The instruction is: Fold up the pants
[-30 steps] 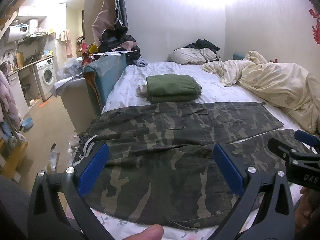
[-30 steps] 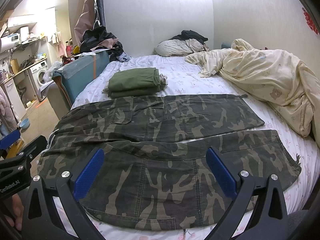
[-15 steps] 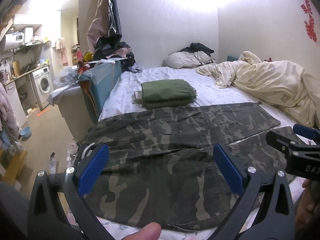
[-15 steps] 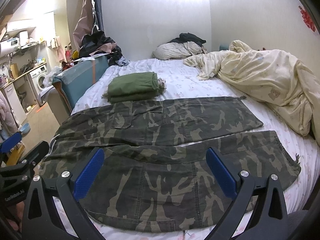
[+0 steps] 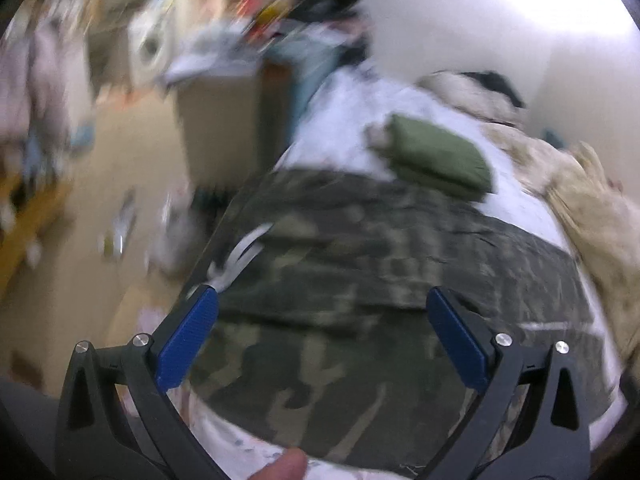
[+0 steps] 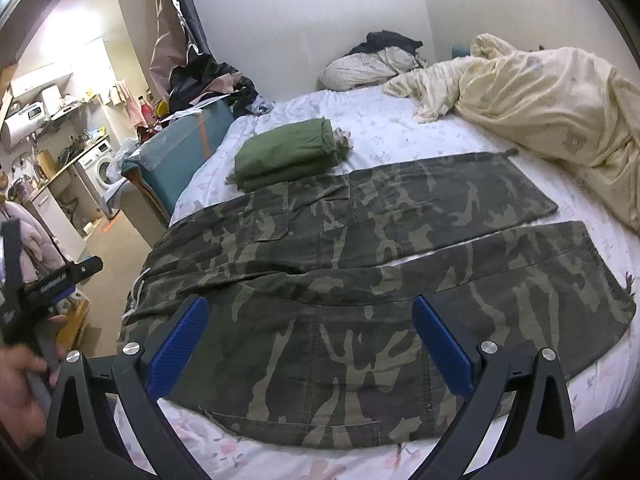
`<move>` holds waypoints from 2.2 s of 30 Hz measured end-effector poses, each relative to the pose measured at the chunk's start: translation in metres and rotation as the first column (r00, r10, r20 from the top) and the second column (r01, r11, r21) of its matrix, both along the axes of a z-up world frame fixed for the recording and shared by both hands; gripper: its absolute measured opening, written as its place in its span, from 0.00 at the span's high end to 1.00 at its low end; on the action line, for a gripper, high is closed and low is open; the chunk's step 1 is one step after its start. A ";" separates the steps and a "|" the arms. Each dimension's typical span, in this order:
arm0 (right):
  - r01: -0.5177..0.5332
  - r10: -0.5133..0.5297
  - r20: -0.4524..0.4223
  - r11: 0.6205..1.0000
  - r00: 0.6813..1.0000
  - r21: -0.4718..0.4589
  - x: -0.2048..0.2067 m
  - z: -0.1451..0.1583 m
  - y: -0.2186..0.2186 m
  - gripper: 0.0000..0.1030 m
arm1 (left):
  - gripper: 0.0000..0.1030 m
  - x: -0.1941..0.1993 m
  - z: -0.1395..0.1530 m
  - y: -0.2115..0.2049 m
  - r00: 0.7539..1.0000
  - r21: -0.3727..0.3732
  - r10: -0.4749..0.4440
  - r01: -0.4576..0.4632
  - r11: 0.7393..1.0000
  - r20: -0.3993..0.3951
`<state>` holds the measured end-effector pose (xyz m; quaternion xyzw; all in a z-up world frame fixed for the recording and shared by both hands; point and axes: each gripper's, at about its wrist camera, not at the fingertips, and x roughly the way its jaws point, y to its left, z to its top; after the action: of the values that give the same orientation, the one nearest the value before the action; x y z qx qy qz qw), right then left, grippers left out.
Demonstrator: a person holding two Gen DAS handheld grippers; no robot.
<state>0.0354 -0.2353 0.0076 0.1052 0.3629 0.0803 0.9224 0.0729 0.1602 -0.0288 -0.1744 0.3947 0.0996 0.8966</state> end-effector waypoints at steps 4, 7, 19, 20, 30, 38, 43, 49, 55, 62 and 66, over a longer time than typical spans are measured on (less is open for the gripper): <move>-0.010 0.010 -0.010 0.999 1.000 0.042 0.003 0.000 -0.004 0.00 | 0.01 0.001 -0.034 0.068 0.977 -0.066 0.194 -0.200 0.978 -0.090; -0.022 0.024 -0.026 0.997 0.999 0.075 0.006 -0.002 -0.006 0.00 | 0.02 -0.012 -0.067 0.105 0.929 -0.123 0.328 -0.351 0.928 -0.172; -0.001 0.009 -0.068 0.994 0.998 0.114 0.011 -0.010 -0.017 0.00 | 0.38 -0.048 -0.206 0.130 0.758 -0.361 0.541 -0.650 0.669 -0.364; 0.004 0.004 -0.074 0.994 0.997 0.109 0.010 -0.011 -0.018 0.00 | 0.40 -0.045 -0.210 0.130 0.771 -0.389 0.527 -0.636 0.666 -0.359; 0.020 -0.013 -0.084 0.997 0.996 0.081 0.015 -0.016 -0.017 0.00 | 0.91 -0.025 -0.183 0.121 0.815 -0.401 0.497 -0.579 0.710 -0.297; 0.049 -0.030 -0.150 0.991 0.988 0.125 0.020 -0.030 -0.030 0.00 | 0.92 -0.012 -0.072 0.090 0.888 -0.117 0.435 -0.453 0.884 -0.152; 0.076 0.017 -0.307 0.955 0.952 0.288 0.022 -0.062 -0.041 0.00 | 0.92 0.006 -0.031 0.072 0.938 -0.001 0.314 -0.318 0.948 -0.150; 0.240 0.058 -0.493 0.820 0.868 0.520 -0.004 -0.123 -0.034 0.00 | 0.92 0.021 -0.030 0.070 0.936 0.031 0.282 -0.282 0.959 -0.213; 0.460 -0.086 -0.622 0.751 0.779 0.473 -0.023 -0.184 -0.034 0.05 | 0.92 0.027 -0.031 0.066 0.942 0.017 0.252 -0.254 0.967 -0.222; 0.649 -0.377 -0.587 0.669 0.716 0.362 -0.019 -0.184 -0.124 0.35 | 0.93 0.022 -0.036 0.079 0.930 -0.019 0.276 -0.289 0.957 -0.244; 0.781 -0.563 -0.558 0.550 0.609 0.298 -0.024 -0.171 -0.203 0.36 | 0.92 0.017 -0.041 0.088 0.923 -0.035 0.288 -0.307 0.951 -0.257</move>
<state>0.0113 -0.4386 -0.1633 0.4952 0.4359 -0.2176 0.7193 0.0902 0.2485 -0.0697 -0.2518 0.4762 0.2408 0.8074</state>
